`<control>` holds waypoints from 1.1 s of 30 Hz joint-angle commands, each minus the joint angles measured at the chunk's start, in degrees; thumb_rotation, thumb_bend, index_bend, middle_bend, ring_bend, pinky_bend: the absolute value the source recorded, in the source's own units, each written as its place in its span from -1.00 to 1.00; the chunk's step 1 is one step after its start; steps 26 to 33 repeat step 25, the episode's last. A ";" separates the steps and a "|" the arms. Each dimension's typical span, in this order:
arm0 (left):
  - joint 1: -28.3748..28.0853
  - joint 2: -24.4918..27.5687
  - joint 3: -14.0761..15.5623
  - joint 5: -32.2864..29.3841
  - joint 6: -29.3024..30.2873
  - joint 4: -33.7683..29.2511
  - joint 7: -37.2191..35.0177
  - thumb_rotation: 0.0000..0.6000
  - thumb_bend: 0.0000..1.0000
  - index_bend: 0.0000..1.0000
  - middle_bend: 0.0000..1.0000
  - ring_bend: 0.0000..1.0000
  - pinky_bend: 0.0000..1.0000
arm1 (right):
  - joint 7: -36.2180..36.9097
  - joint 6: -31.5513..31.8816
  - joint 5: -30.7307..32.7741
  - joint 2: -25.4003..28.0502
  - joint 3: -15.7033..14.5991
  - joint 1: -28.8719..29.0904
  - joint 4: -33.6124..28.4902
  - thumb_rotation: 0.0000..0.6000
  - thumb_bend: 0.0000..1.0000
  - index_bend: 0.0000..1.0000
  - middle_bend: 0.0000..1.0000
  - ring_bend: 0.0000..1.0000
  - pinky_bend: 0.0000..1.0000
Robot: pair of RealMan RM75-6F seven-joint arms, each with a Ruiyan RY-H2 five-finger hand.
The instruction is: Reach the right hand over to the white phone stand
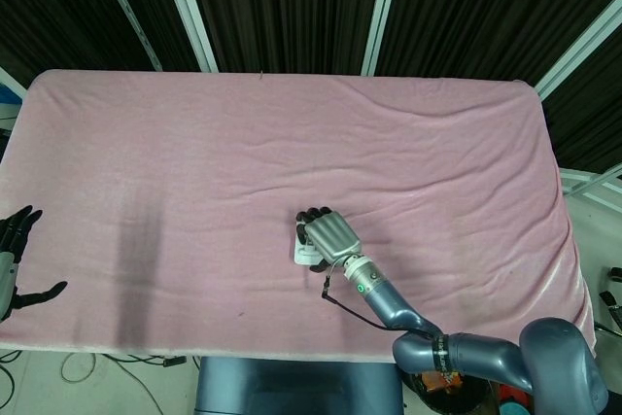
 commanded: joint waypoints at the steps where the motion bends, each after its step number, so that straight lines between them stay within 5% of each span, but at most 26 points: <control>1: 0.08 -0.05 0.02 0.16 0.22 -0.01 0.07 1.00 -1.00 -1.00 -1.00 -1.00 -1.00 | 0.99 1.83 -1.65 1.86 0.48 -0.55 -3.25 1.00 -0.50 0.24 0.32 0.28 0.29; 12: 0.42 -0.48 0.10 1.12 1.45 0.33 0.44 1.00 -1.00 -1.00 -1.00 -1.00 -1.00 | 0.86 8.56 -0.95 11.11 2.08 -5.07 -21.93 1.00 -0.48 0.24 0.31 0.28 0.29; 17: 0.67 -0.63 0.43 1.70 1.92 0.43 1.25 1.00 -1.00 -1.00 -1.00 -1.00 -1.00 | 5.05 15.49 -3.87 16.63 -0.75 -11.68 -35.53 1.00 -0.48 0.24 0.31 0.28 0.29; 22: 0.91 -0.75 0.55 1.87 2.33 0.40 1.79 1.00 -1.00 -1.00 -1.00 -1.00 -1.00 | 7.53 17.24 -6.60 17.92 -3.71 -14.44 -37.69 1.00 -0.48 0.24 0.31 0.27 0.29; 33: 1.05 -0.81 0.65 2.08 2.61 0.33 2.12 1.00 -1.00 -1.00 -1.00 -1.00 -1.00 | 8.31 17.05 -6.88 18.01 -4.24 -14.88 -37.50 1.00 -0.48 0.24 0.31 0.27 0.29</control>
